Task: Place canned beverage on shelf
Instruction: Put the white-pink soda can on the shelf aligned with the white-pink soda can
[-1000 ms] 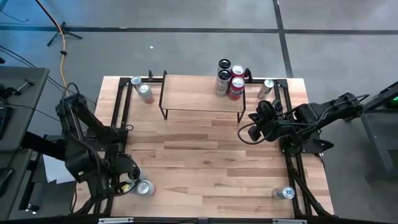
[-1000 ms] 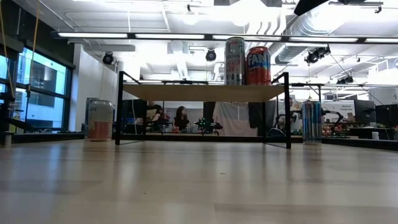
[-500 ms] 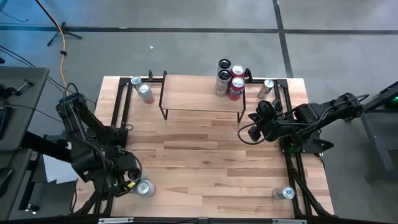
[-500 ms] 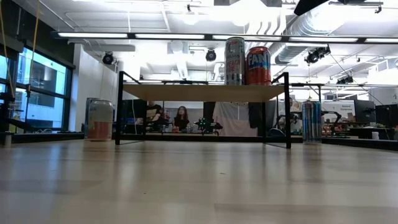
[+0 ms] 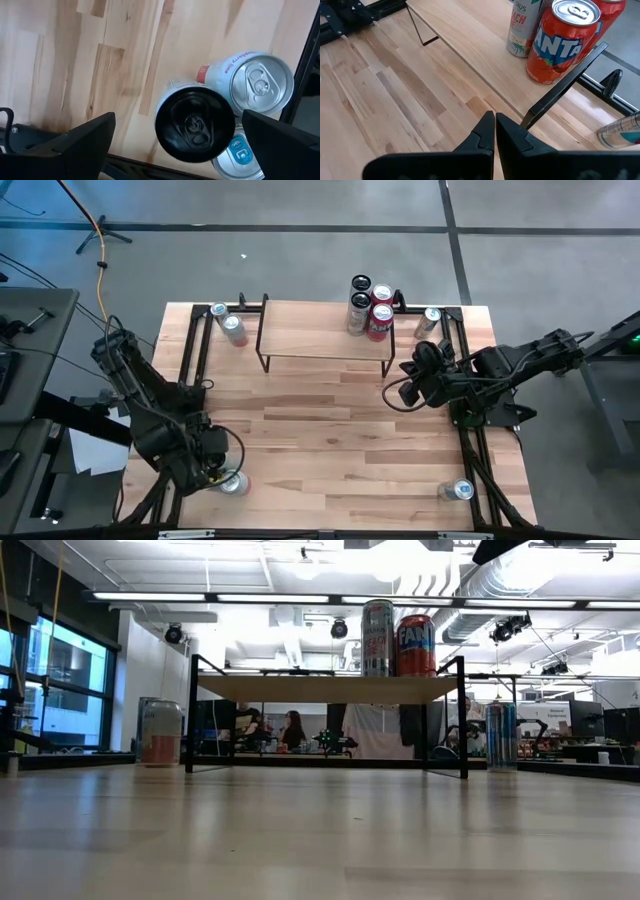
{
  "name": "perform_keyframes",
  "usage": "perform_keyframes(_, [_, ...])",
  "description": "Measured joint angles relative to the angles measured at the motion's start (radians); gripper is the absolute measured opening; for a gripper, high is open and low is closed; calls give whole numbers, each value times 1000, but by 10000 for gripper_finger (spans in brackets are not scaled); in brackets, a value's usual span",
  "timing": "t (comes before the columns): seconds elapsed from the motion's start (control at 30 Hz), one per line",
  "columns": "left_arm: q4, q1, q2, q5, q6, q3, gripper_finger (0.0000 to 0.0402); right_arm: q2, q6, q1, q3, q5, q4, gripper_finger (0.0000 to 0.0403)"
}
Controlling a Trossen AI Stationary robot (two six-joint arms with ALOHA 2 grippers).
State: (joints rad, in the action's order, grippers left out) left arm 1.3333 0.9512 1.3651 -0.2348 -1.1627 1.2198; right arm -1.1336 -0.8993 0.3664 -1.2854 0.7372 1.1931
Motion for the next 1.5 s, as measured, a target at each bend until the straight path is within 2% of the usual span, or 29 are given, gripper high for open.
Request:
perform_keyframes(0.2, [-2,-16,0,19,15,-1,397,0,2,0,0,-5,0,0])
perform_keyframes(0.43, [-53,-17,-1,45,15,-59,397,0,2,0,0,-5,0,0])
perform_keyframes(0.67, [-76,-20,0,37,15,-80,395,0,10,0,0,-6,0,0])
perform_keyframes(1.0, [-76,-23,0,20,23,-80,325,0,10,0,0,30,19,0])
perform_keyframes(1.23, [-98,-23,0,19,74,-80,312,0,10,0,0,45,19,0])
perform_keyframes(1.5, [-111,-23,54,15,130,-80,275,0,-2,0,0,45,18,0])
